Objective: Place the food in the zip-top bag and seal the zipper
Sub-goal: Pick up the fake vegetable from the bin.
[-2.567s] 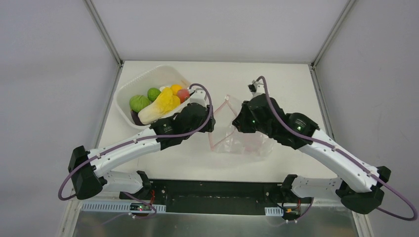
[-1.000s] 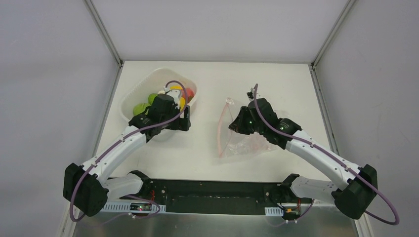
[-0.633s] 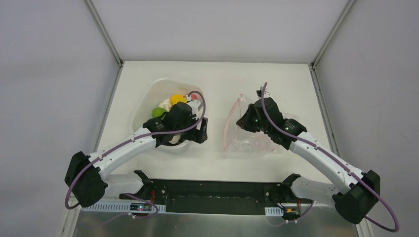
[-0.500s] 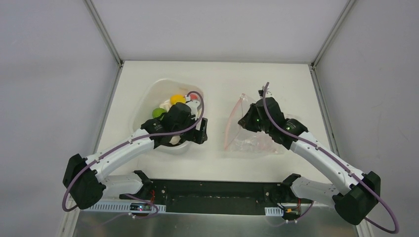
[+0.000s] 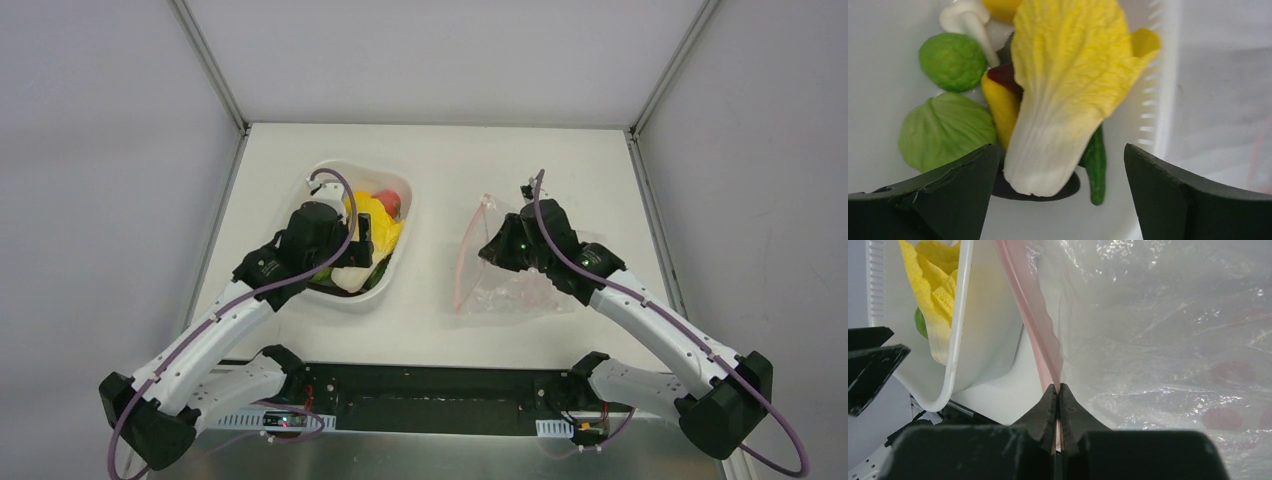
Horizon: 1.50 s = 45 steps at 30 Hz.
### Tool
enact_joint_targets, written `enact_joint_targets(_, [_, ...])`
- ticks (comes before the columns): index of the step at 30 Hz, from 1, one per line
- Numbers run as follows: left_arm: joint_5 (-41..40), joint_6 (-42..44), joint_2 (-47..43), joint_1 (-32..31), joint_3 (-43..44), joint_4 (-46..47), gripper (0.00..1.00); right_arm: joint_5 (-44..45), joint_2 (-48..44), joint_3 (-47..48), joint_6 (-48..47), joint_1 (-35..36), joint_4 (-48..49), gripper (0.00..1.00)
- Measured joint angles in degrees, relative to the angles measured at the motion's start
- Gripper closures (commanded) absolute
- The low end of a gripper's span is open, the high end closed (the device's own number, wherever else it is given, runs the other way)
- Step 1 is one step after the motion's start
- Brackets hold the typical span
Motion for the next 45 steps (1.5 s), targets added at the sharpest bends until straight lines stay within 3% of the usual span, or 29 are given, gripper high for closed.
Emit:
enact_joint_targets(6, [1.7, 3.8, 8.2, 6.6, 0.3, -2.4, 0.01, -2.8, 1.0, 0.0, 0.0, 0.0, 0.4, 0.96])
enact_joint_targets(15, [10.4, 14.0, 23.0, 8.2, 14.3, -6.4, 0.01, -3.9, 1.2, 0.0, 0.0, 0.0, 0.4, 0.96])
enact_joint_targets(26, [22.6, 17.3, 40.3, 13.4, 26.6, -12.9, 0.01, -4.6, 1.1, -0.1, 0.0, 0.0, 0.4, 0.95])
enact_joint_targets(31, [25.9, 18.2, 45.4, 13.4, 29.1, -15.1, 0.08, -5.2, 1.1, -0.1, 0.0, 0.0, 0.4, 0.94])
enact_joint_targets(37, [28.1, 17.9, 46.1, 13.4, 27.7, -14.3, 0.30, -5.4, 1.1, -0.2, 0.0, 0.0, 0.4, 0.94])
enact_joint_targets(41, [29.1, 17.9, 46.1, 13.4, 27.0, -13.6, 0.61, -5.7, 1.2, -0.2, 0.0, 0.0, 0.4, 0.94])
enact_joint_targets(45, [29.1, 17.9, 46.0, 13.4, 26.6, -13.6, 0.82, -5.9, 1.2, -0.2, 0.0, 0.0, 0.4, 0.94])
